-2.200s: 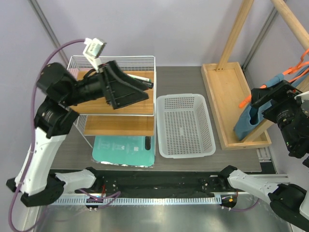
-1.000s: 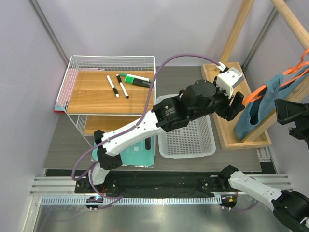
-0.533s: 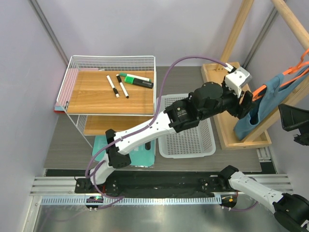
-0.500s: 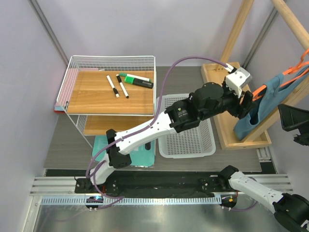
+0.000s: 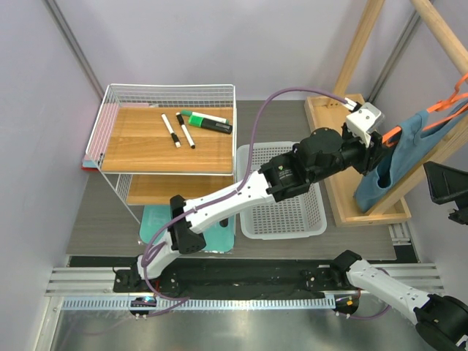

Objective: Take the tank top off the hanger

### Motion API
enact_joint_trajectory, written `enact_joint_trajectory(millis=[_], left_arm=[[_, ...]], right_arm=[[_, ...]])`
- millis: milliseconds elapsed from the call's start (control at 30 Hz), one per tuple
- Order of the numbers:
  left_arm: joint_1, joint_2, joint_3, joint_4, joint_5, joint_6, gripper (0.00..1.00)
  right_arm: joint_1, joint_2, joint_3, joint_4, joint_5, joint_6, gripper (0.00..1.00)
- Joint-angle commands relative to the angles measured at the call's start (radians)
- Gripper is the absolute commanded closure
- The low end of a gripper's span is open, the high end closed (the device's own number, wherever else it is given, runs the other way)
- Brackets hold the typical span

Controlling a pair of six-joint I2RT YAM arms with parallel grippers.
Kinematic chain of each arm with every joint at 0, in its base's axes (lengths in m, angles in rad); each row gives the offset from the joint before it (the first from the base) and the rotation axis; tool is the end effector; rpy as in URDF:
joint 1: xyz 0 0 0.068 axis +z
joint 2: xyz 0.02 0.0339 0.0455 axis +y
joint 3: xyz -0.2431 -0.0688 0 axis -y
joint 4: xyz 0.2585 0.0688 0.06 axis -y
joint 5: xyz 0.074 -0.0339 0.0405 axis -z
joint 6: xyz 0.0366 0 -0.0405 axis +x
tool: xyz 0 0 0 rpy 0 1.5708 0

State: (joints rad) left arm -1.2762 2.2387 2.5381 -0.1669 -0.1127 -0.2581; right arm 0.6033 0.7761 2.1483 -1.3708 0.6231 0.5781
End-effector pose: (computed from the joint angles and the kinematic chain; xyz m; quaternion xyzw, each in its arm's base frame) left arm 0.1518 -0.4861 0.4525 0.2835 0.5950 -0.4947 0.5665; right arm -0.0353 -0.0503 0.5492 0.2084 0.6753 0.1952 0.6800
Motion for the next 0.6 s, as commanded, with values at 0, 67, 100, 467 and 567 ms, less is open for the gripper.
enact_joint_trajectory(millis=[0, 67, 100, 467, 567], left_arm=[[-0.002, 0.016, 0.053, 0.105, -0.033, -0.004, 0.77], [-0.003, 0.016, 0.053, 0.110, -0.048, -0.001, 0.87], [-0.002, 0.015, 0.051, 0.113, -0.054, -0.001, 0.90], [-0.012, -0.044, 0.045, 0.122, -0.163, -0.026, 1.00], [-0.018, -0.070, 0.033, 0.154, -0.194, -0.027, 1.00]], right_arm=[[0.004, -0.003, -0.004, -0.102, -0.013, -0.003, 0.20], [0.004, -0.006, -0.005, -0.100, -0.013, -0.003, 0.20], [0.004, -0.005, -0.005, -0.102, -0.013, -0.004, 0.20], [0.004, -0.009, -0.022, -0.070, -0.020, -0.015, 0.20], [0.004, -0.009, -0.007, -0.065, -0.010, -0.012, 0.19]])
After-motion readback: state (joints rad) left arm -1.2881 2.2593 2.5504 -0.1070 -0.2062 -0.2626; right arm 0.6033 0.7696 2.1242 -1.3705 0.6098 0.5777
